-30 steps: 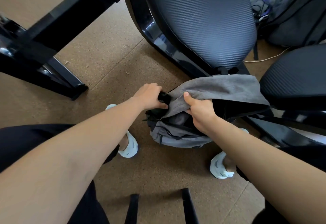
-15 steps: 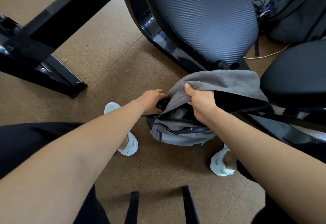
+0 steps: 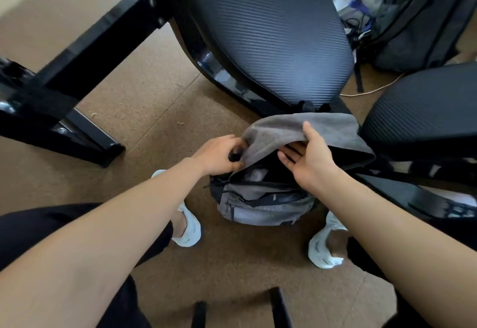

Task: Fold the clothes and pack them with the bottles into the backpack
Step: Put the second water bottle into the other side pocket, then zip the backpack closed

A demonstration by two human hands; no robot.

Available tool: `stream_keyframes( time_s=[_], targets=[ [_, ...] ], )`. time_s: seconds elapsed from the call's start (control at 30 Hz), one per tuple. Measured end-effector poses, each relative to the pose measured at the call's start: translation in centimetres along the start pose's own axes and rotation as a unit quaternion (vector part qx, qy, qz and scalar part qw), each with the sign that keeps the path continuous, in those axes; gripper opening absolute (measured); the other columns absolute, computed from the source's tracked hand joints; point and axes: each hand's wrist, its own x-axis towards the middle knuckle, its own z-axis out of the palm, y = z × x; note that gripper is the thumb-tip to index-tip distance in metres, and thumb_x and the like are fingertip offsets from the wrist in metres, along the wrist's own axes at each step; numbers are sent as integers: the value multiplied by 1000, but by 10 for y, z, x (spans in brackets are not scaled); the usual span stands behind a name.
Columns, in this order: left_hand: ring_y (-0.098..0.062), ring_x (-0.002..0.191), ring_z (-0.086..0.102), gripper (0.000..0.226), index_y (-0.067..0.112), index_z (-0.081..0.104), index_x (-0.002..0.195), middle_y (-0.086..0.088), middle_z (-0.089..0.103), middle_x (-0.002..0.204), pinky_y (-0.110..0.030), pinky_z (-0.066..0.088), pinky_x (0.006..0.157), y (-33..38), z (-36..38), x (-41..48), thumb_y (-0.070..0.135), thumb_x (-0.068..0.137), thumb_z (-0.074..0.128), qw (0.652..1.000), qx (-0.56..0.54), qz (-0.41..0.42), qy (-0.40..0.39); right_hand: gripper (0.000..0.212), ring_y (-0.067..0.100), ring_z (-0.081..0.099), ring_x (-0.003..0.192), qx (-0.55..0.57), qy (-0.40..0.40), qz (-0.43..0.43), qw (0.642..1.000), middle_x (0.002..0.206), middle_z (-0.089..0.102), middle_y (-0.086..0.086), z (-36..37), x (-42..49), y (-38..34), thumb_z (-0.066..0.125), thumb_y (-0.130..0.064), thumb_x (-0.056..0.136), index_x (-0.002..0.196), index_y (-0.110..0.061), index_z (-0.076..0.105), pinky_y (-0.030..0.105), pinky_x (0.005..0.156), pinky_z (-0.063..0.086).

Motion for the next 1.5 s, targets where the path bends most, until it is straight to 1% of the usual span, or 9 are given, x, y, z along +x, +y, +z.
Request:
stream_keyframes(
  time_s=[0.43,0.57,0.77,0.9,1.0,1.1,1.2,1.33,1.5],
  targets=[
    [-29,118,60,42,28,61,134,-2,64,128,-44,51,95,-9,20,-11,14,95,63,995,58,-76,-16,40,29,70,113,9,-117,-54,992,123,70,23,0,-9,-33,51,-26,107,127,8,58,36,83,63],
    [-29,95,64,21,24,60,102,1,64,103,-42,52,80,-9,24,-31,11,86,58,985,-28,-148,85,36,25,71,109,-70,-130,-73,986,119,72,15,-2,-10,-42,45,-30,109,125,-2,60,35,80,61],
    [-26,119,63,31,21,66,127,-2,70,127,-39,52,94,-7,46,-49,19,100,51,982,-43,-174,-67,29,29,75,98,-271,-136,-120,945,113,75,9,-16,-12,-44,51,-33,107,112,-11,67,38,84,59],
    [-32,118,62,30,21,63,123,-6,68,126,-43,50,95,-3,58,-49,36,100,54,970,-56,-216,-91,29,17,75,97,-420,-193,-183,868,115,75,-1,-33,-14,-40,65,-38,98,120,-19,67,37,90,58],
    [-31,113,63,35,21,60,124,-5,68,123,-43,51,91,2,60,-48,44,97,60,967,-51,-234,-91,78,10,67,113,-528,-270,-205,779,119,71,-4,-43,-17,-35,84,-46,78,142,-23,47,41,104,52],
    [-31,107,65,33,21,63,120,-6,69,116,-45,55,90,3,61,-45,42,94,65,961,-70,-258,-75,106,12,46,128,-773,-260,-238,528,130,60,-13,-54,-18,-29,81,-58,74,158,-35,21,52,114,24],
    [-28,102,67,26,27,66,117,-2,71,113,-44,57,86,0,67,-43,41,96,62,961,-60,-261,-71,53,21,49,128,-865,-203,-271,370,123,64,-6,-60,-21,-29,69,-51,88,135,-31,56,51,112,20],
    [-28,101,65,17,27,74,110,-3,68,108,-36,51,78,-2,69,-39,28,97,62,968,-25,-248,-36,30,29,64,107,-882,-184,-255,351,110,69,7,-69,-31,-21,55,-42,102,110,-16,66,38,93,43],
    [-27,100,64,14,27,77,99,-2,69,104,-40,54,79,-8,55,-32,36,96,66,971,30,-231,-56,20,31,64,105,-829,-243,-174,473,112,67,9,-87,-53,17,54,-37,104,106,-18,58,38,82,48]
  ],
)
